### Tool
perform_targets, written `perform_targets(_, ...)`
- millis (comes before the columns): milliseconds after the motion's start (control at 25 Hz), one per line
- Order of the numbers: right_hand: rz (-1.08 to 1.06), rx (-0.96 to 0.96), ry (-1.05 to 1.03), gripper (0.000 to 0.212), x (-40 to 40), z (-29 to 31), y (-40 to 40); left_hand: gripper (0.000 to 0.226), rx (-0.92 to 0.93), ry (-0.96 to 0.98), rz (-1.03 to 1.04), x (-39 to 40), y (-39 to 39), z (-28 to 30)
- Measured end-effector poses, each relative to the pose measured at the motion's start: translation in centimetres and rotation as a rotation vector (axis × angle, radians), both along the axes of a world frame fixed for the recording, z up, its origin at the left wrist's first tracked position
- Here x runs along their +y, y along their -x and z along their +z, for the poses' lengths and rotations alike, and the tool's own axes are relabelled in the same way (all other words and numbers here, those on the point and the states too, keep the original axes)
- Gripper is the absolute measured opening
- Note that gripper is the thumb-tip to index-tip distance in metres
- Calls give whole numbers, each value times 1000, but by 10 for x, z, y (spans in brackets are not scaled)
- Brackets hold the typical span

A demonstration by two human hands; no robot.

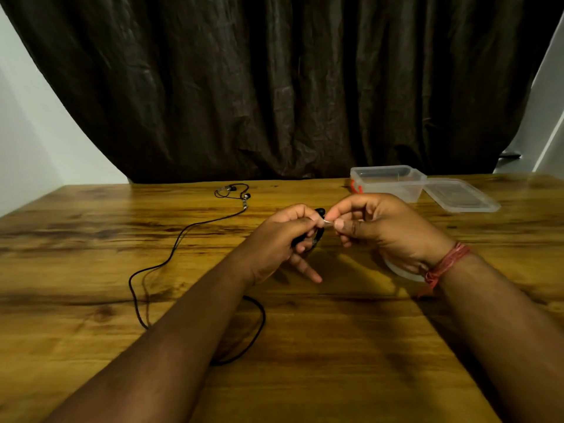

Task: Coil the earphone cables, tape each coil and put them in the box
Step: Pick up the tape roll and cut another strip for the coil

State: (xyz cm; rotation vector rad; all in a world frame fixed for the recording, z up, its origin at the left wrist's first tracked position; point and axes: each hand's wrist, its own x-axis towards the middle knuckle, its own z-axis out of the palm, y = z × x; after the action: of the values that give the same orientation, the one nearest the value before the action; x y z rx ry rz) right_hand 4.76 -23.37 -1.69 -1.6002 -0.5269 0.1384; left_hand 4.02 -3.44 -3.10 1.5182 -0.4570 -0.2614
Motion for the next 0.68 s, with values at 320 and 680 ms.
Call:
perform_targets(320,-374,-266,83,8,7,-5,-5,19,-15,84,25,0,-2,0)
perform_targets(680,-562,-521,274,13,18,-9,5,13,-87,42,97,-4,-4,-4)
